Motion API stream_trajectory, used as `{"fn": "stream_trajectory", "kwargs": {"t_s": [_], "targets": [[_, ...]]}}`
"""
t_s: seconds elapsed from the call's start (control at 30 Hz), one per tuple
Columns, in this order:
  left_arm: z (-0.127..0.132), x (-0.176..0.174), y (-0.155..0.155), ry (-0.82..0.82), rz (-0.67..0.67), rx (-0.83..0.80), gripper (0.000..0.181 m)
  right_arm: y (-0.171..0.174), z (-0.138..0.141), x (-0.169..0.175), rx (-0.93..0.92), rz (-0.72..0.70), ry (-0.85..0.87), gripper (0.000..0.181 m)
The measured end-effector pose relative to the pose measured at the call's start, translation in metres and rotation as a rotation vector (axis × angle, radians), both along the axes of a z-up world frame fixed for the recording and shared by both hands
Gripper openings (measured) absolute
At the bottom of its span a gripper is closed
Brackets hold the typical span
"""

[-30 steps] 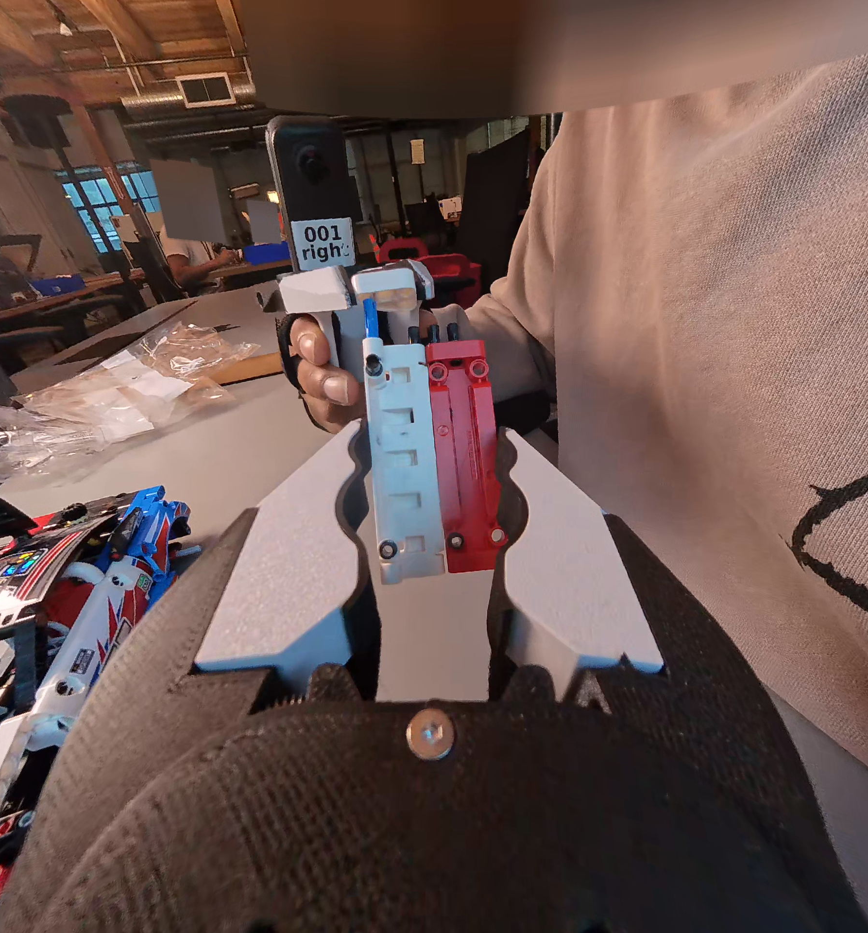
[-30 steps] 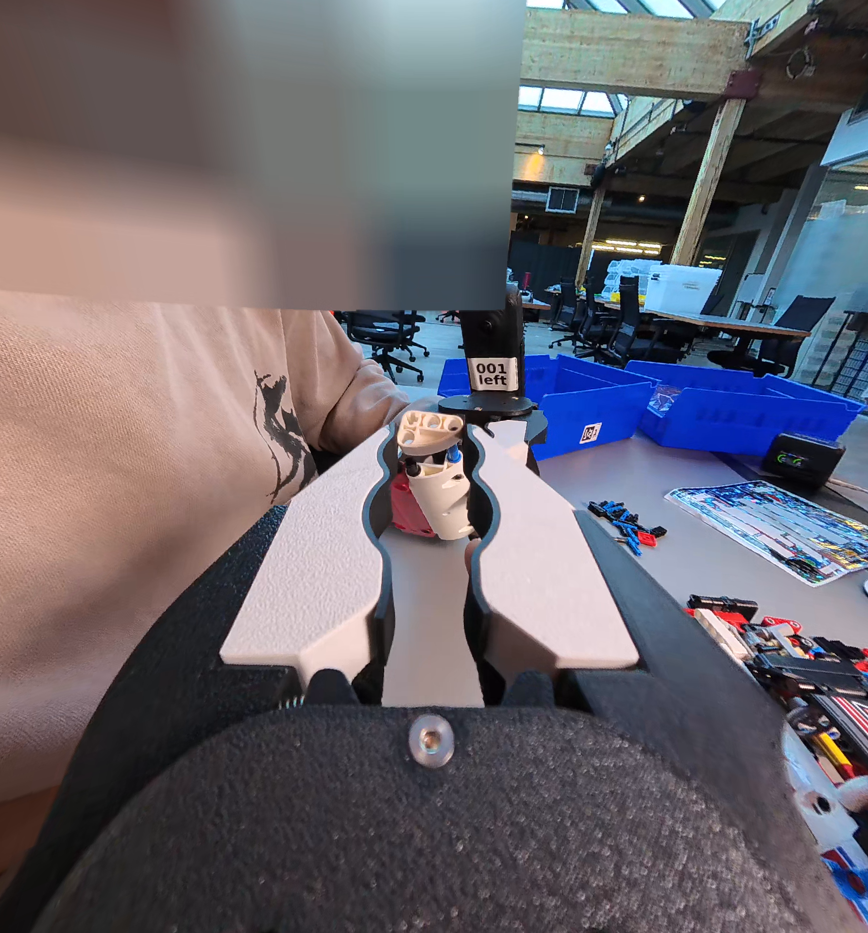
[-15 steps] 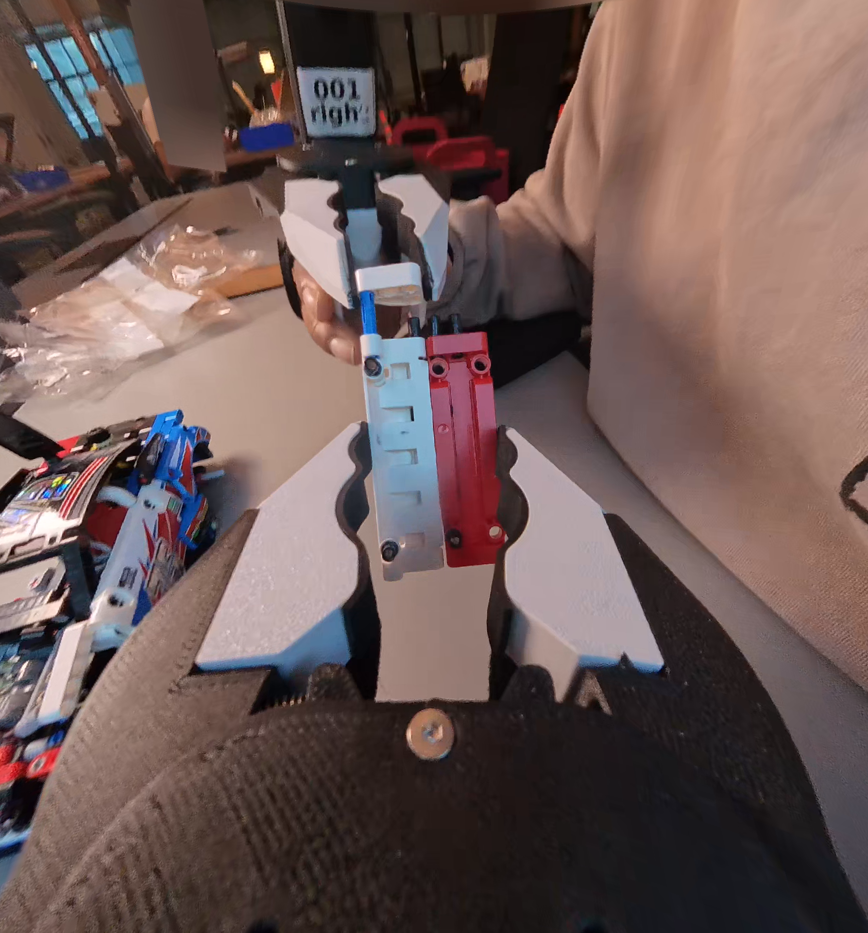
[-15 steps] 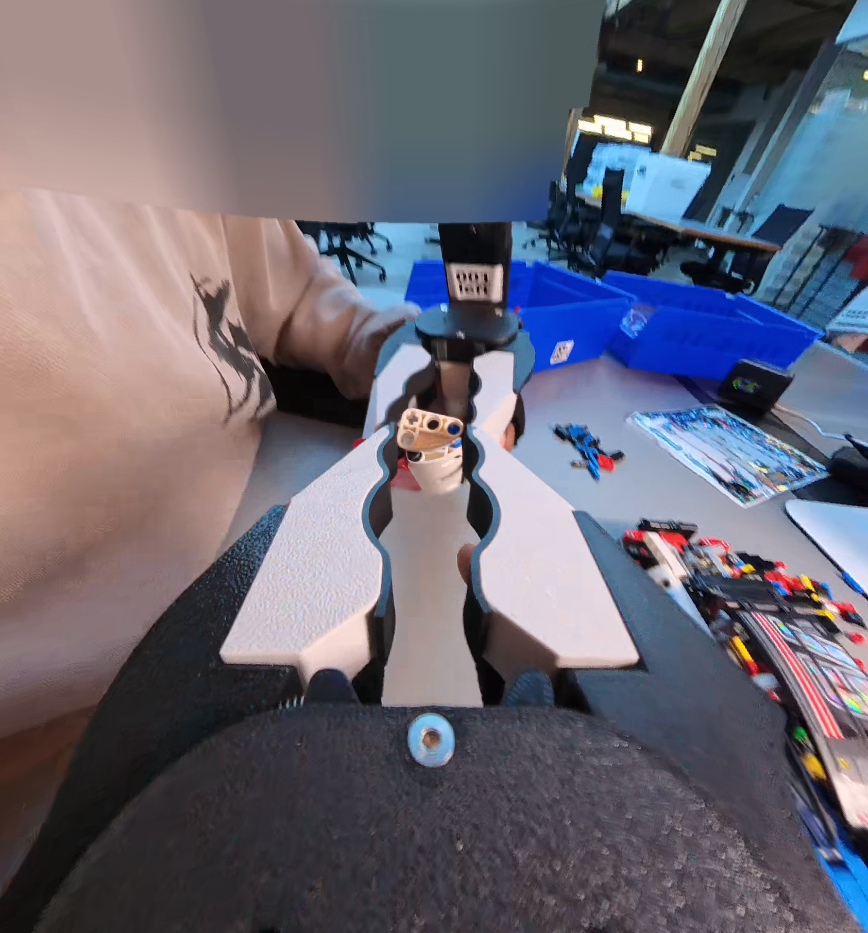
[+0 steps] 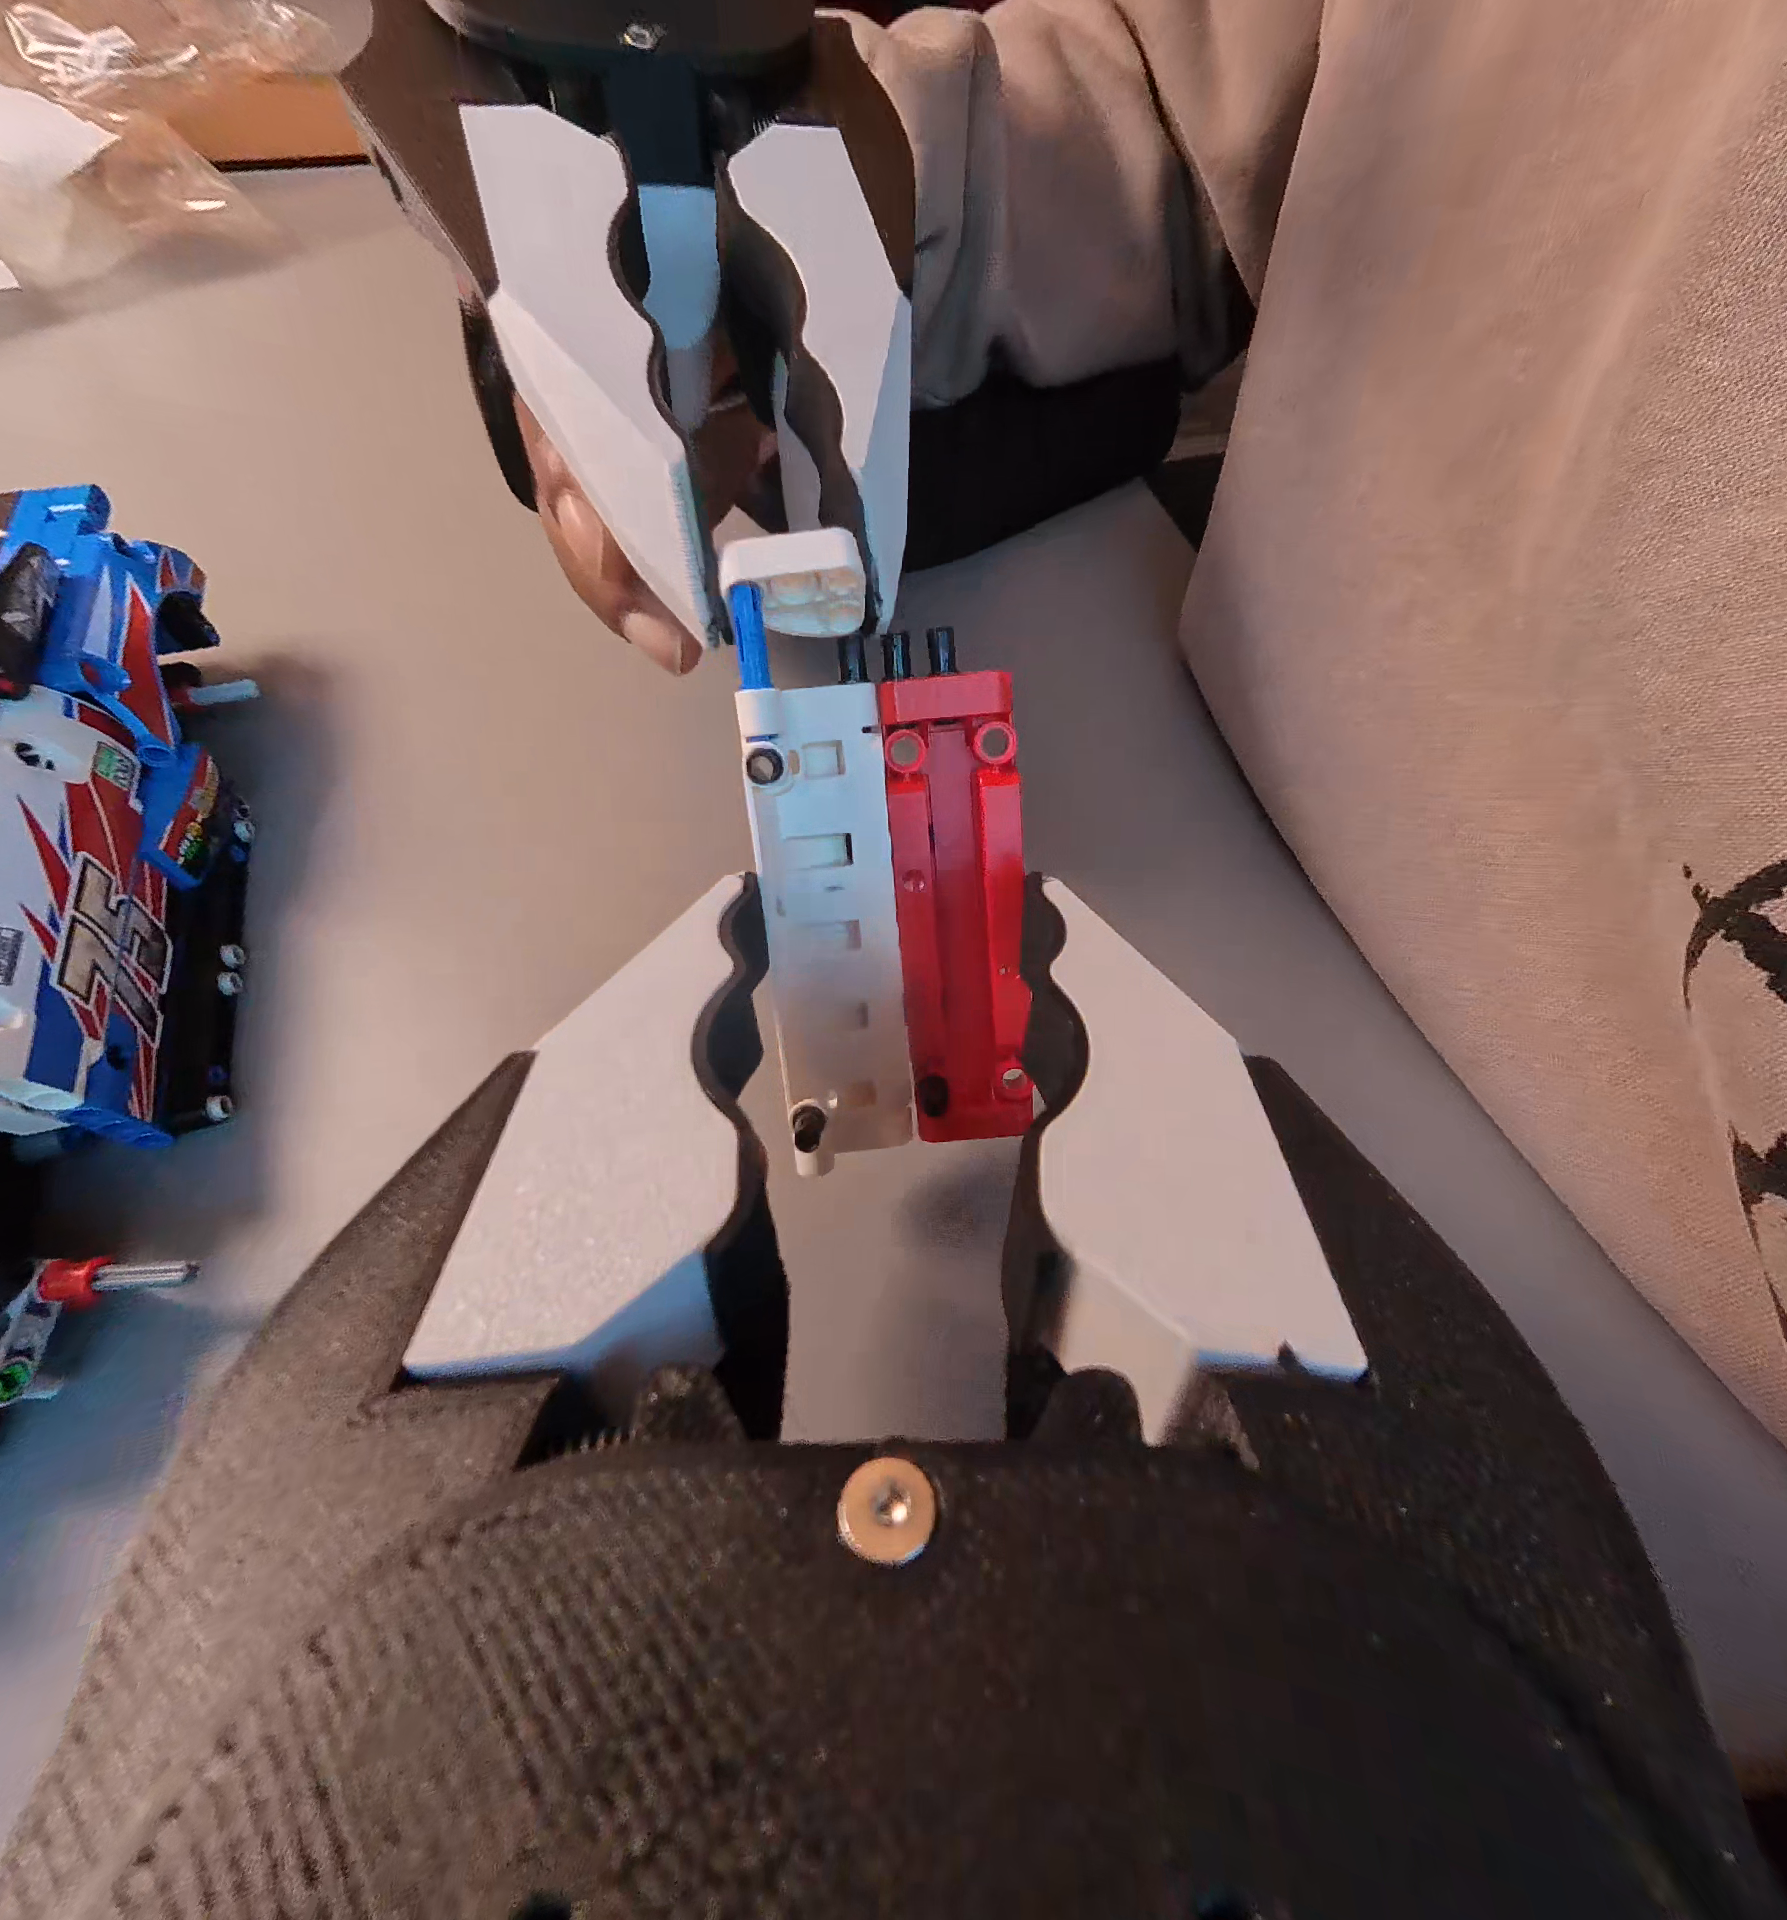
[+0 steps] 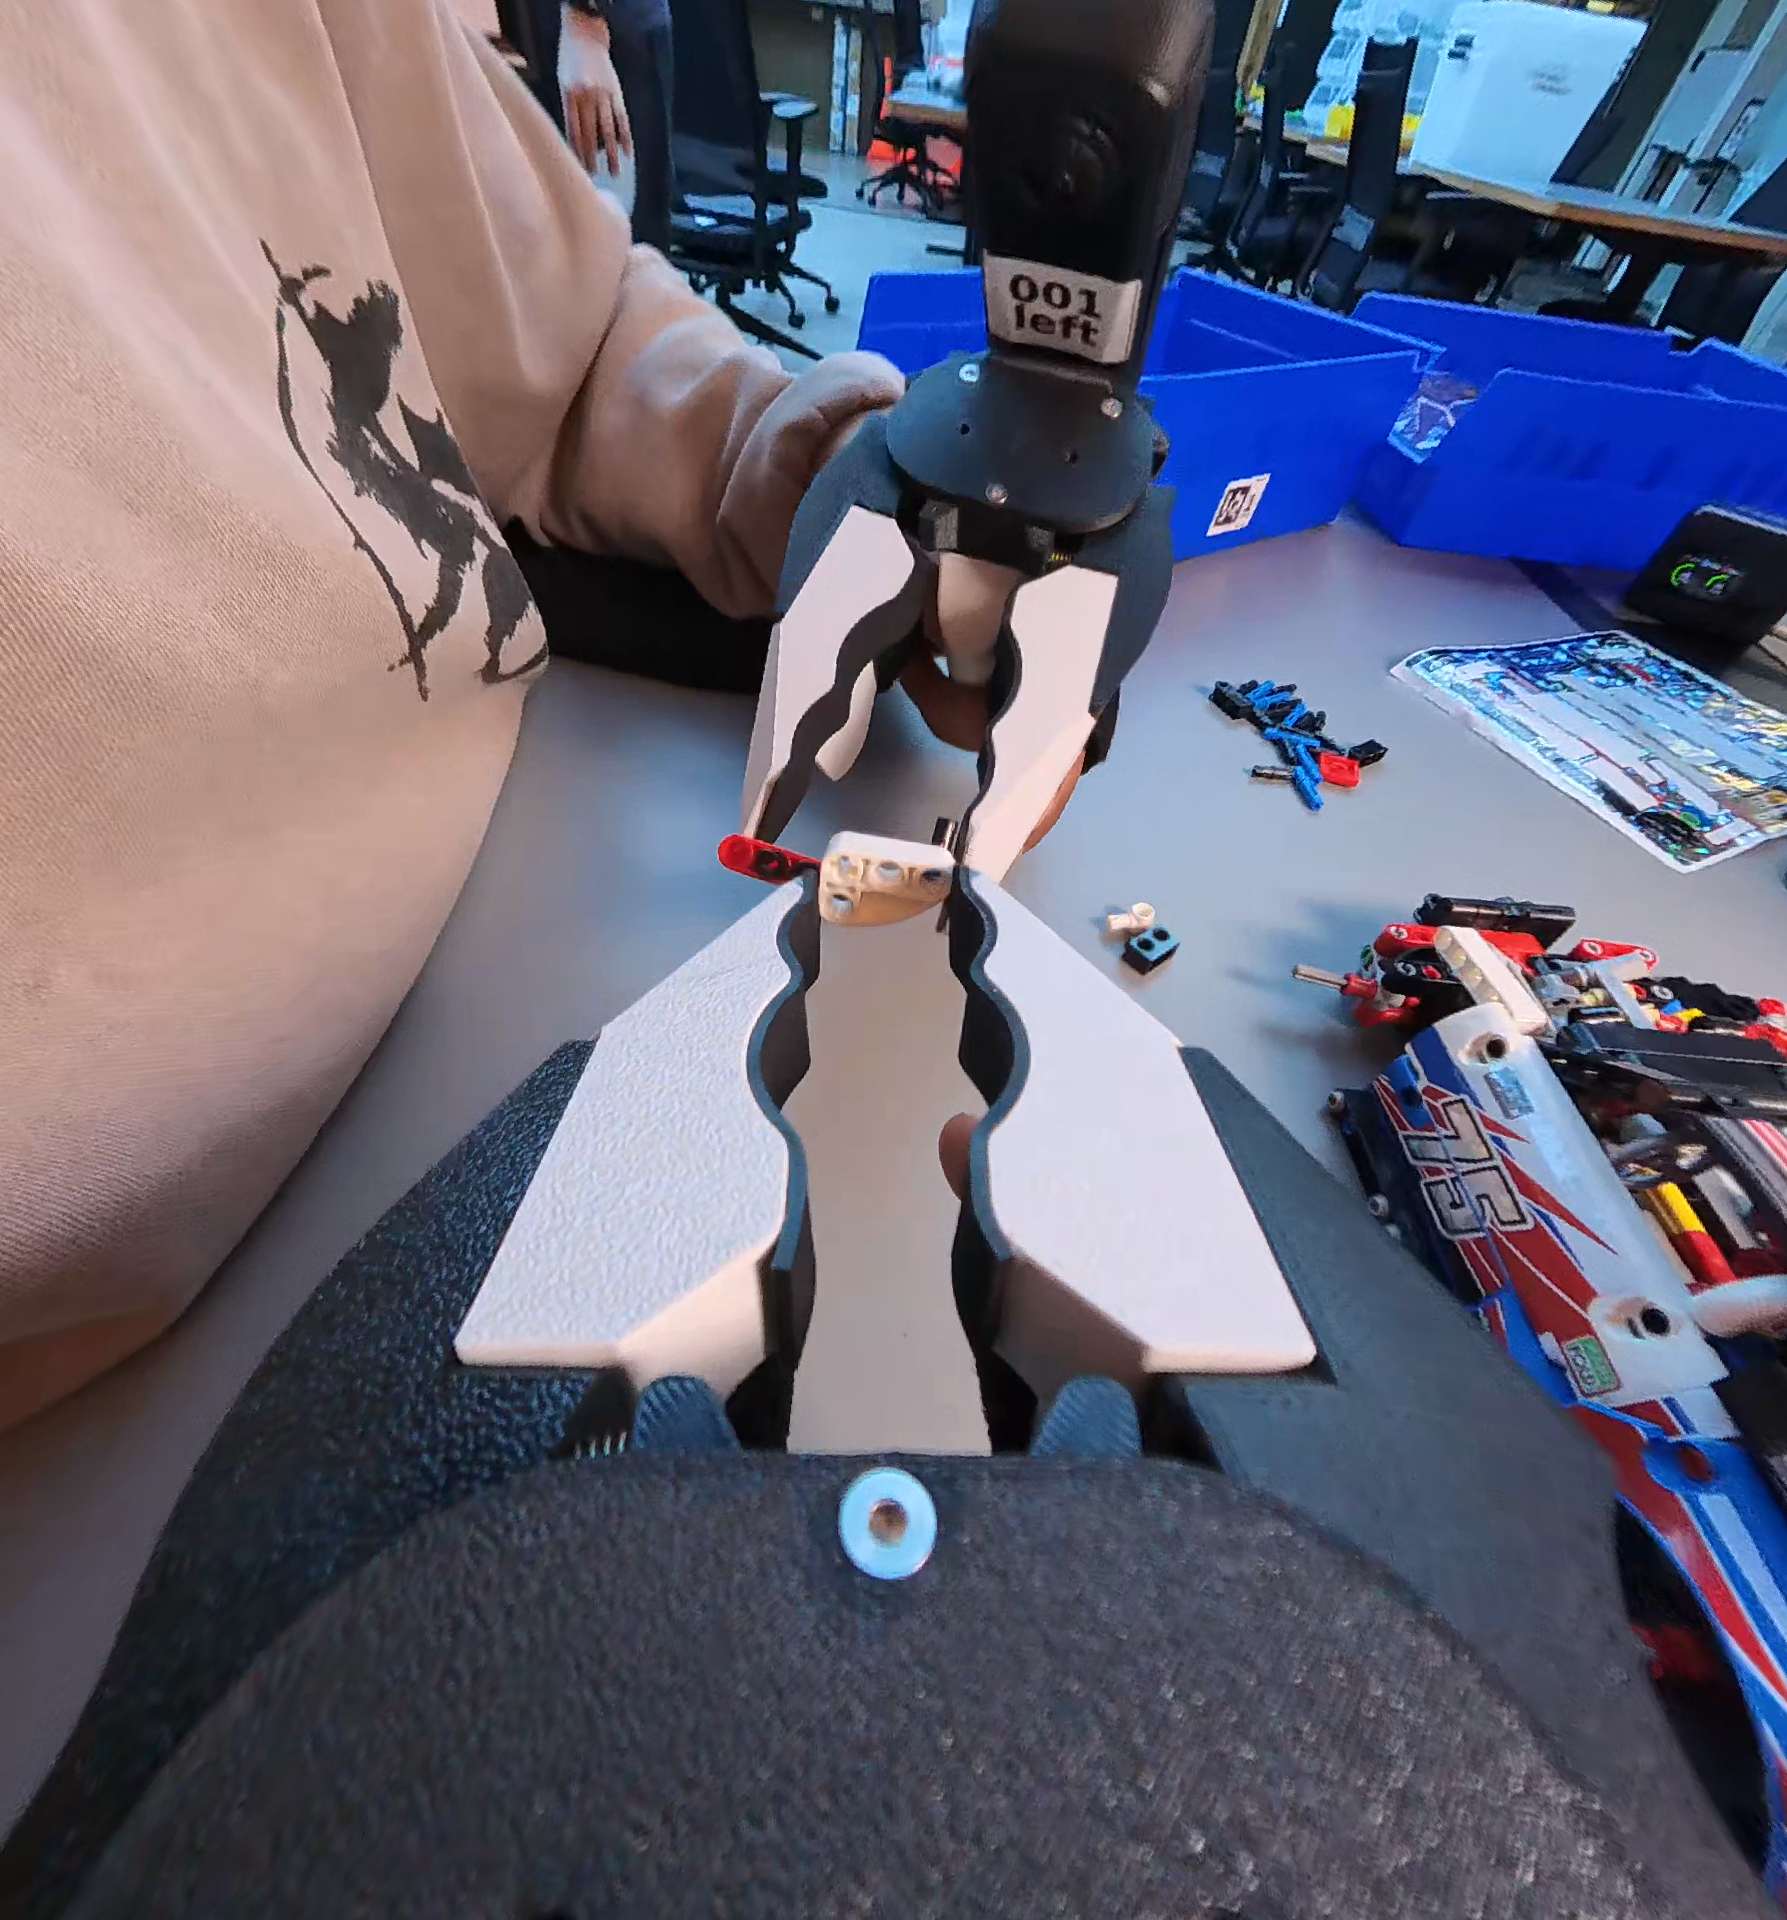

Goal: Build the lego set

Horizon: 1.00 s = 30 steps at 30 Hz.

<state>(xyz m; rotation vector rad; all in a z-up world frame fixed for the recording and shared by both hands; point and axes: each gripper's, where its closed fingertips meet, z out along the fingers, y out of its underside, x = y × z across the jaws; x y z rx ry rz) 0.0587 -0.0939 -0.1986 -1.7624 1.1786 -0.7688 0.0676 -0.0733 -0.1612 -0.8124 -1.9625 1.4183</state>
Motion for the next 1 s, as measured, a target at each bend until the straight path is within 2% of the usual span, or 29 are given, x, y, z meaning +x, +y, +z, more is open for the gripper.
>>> {"fn": "stream_trajectory", "kwargs": {"t_s": [0.03,0.07,0.1,0.17,0.23,0.37,0.47,0.73,1.0], "targets": [[0.003,0.002,-0.002,-0.02,-0.014,-0.003,0.048,0.0,-0.009,0.0,0.042,-0.001,-0.03,0.022],[0.01,0.008,-0.004,-0.052,-0.032,-0.006,0.048,0.002,-0.029,-0.002,0.141,-0.008,-0.09,0.022],[0.01,0.011,-0.003,-0.015,-0.033,-0.003,0.048,-0.004,-0.042,-0.001,0.169,0.014,-0.117,0.022],[-0.006,0.004,0.001,0.164,-0.011,0.01,0.048,-0.014,-0.023,-0.003,0.046,0.028,-0.078,0.022],[-0.008,-0.004,0.002,0.167,0.018,-0.01,0.048,0.001,-0.018,-0.007,0.096,-0.027,-0.052,0.022],[-0.029,-0.029,0.004,0.28,0.105,-0.099,0.048,0.014,-0.041,-0.009,0.179,-0.069,-0.118,0.022],[-0.047,-0.041,0.003,0.412,0.146,-0.188,0.048,0.013,-0.047,-0.01,0.174,-0.069,-0.152,0.022],[-0.049,-0.032,0.004,0.352,0.146,-0.215,0.048,0.025,-0.076,-0.019,0.338,-0.143,-0.265,0.022],[-0.047,-0.03,0.009,0.326,0.15,-0.182,0.048,0.024,-0.081,-0.02,0.455,-0.119,-0.32,0.022]]}}
